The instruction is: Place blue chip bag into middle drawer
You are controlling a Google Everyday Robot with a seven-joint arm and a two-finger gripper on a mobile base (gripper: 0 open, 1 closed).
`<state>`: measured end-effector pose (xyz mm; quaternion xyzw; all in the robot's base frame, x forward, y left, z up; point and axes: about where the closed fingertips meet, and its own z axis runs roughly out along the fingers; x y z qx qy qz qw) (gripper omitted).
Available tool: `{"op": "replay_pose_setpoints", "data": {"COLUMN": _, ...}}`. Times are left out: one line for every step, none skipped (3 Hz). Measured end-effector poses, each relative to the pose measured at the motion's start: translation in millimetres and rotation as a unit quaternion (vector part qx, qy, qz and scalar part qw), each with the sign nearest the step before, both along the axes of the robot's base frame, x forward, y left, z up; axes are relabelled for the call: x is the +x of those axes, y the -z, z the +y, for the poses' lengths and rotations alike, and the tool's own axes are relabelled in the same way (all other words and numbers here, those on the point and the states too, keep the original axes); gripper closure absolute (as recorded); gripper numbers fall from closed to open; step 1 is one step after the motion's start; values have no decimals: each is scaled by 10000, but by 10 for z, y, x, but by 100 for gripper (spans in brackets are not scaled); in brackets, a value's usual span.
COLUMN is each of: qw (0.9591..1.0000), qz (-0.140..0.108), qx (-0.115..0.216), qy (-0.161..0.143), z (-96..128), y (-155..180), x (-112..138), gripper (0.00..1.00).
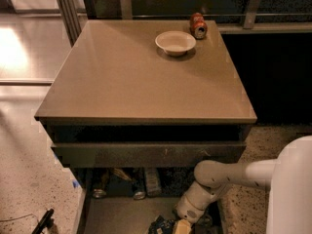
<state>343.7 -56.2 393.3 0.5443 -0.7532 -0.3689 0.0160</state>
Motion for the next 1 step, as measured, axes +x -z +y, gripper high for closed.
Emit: {"op": "replay_pose_setpoints", "data": {"qw": 10000, "qz": 0, "qx": 0, "qy": 0, "z": 0, "y": 0, "x": 0, "gripper": 0}}
